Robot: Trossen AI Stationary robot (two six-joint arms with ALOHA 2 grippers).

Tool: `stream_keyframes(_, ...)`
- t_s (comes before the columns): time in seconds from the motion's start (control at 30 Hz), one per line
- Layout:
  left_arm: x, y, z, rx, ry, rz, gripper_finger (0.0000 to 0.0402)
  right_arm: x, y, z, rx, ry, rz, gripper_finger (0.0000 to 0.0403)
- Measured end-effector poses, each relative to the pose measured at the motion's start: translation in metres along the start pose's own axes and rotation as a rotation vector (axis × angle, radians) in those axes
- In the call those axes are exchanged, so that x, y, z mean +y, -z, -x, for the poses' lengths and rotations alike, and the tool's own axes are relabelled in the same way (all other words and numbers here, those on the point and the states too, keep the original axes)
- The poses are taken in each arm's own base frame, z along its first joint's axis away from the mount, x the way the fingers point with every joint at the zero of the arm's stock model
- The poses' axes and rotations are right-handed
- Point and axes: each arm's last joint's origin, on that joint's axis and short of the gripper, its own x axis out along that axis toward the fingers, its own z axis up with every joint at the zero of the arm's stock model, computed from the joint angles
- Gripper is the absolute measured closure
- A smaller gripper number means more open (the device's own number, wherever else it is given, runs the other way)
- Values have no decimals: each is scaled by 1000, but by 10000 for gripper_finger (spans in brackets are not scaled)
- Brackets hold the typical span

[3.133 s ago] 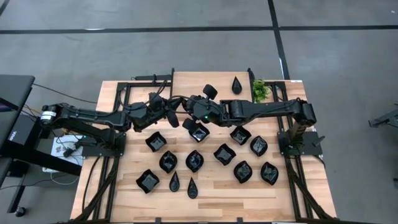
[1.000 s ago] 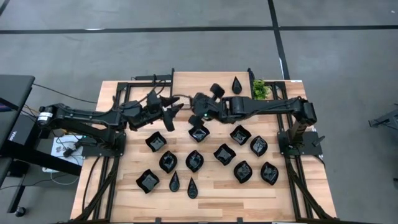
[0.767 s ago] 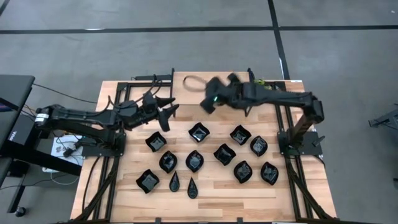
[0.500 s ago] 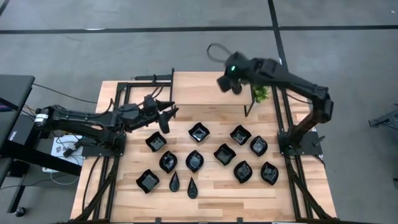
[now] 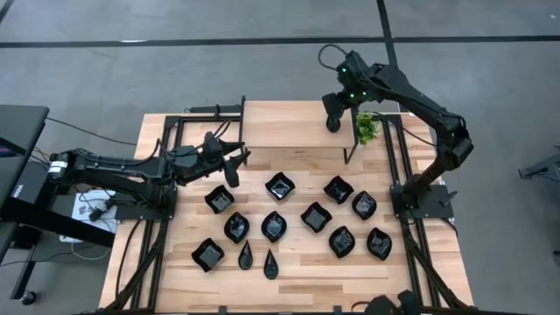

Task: Pick & Place Mini shaped plates
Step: Stack the drop-shaped plate on top of the other drop-shaped plates on the shelf

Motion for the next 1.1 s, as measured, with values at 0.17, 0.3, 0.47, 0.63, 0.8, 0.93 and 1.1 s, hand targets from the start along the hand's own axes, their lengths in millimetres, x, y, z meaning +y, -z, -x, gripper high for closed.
stream_keyframes(0.17,5,-1,-3,1,-9,-13,226,-7,1,-17,31,-85,0,403)
stream_keyframes(0.3,7,-1,-5,11,74,-10,225,-11,6,-27,52,-77,-6,403)
stream_keyframes(0.47,12,12,-4,38,79,18,226,-11,9,-35,61,-74,-15,403)
stream_keyframes(0.63,16,21,1,35,82,41,225,-12,10,-40,54,-76,-20,403)
stream_keyframes(0.8,19,23,9,15,84,53,225,-17,15,-48,80,-61,-29,403)
stream_keyframes(0.93,22,25,15,-6,87,65,226,-17,12,-48,48,-71,-34,403)
stream_keyframes(1.1,24,24,18,-21,89,71,225,-16,11,-48,38,-79,-43,403)
